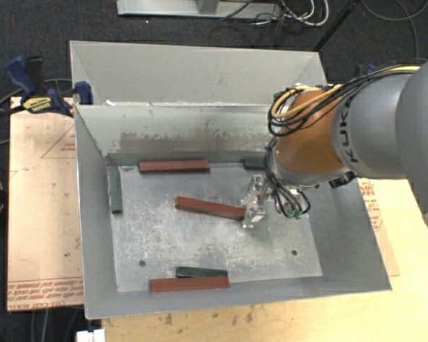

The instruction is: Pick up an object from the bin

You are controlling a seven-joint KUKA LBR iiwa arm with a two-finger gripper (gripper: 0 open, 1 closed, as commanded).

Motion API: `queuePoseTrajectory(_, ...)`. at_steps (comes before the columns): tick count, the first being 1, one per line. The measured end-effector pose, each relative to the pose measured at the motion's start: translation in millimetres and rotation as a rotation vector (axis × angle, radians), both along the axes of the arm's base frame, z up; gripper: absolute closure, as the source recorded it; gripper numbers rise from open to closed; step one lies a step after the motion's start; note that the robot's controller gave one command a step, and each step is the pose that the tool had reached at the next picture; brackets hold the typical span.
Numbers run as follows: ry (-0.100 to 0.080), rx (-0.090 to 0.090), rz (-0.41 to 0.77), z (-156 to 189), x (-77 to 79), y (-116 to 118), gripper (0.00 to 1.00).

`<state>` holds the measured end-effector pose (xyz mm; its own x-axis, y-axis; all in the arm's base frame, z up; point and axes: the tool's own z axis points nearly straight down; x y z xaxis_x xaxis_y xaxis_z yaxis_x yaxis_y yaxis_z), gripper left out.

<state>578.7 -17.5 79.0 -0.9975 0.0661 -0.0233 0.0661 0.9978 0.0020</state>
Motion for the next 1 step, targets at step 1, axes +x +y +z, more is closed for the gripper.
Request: queuePoseTrajectory(1, 0.014, 0.0, -0.033, 165.7, -2.2, 8.7, 1.0)
